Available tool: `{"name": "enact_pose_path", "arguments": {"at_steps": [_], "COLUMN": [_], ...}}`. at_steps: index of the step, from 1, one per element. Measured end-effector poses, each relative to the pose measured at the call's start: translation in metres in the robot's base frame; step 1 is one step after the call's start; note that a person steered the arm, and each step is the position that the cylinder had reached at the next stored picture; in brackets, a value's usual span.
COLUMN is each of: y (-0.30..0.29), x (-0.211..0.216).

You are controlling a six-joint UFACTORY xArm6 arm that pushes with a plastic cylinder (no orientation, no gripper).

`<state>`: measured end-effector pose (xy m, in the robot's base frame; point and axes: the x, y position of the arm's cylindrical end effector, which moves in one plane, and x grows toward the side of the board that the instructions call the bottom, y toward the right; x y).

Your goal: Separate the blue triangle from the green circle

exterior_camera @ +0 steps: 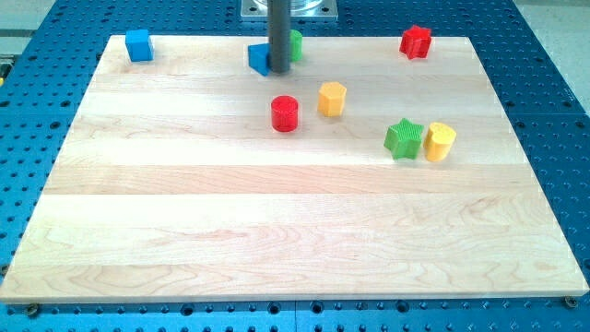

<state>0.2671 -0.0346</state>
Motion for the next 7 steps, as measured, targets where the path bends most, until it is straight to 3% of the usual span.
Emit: {"name": "enact_pose_path", "arguments": {"at_steps": [2, 3, 4, 5, 6, 7], "y": [-0.098, -0.148, -0.102, -0.002, 0.045, 0.020], "x": [0.024, -0.023, -0.043, 0.017, 0.076, 0.047]}}
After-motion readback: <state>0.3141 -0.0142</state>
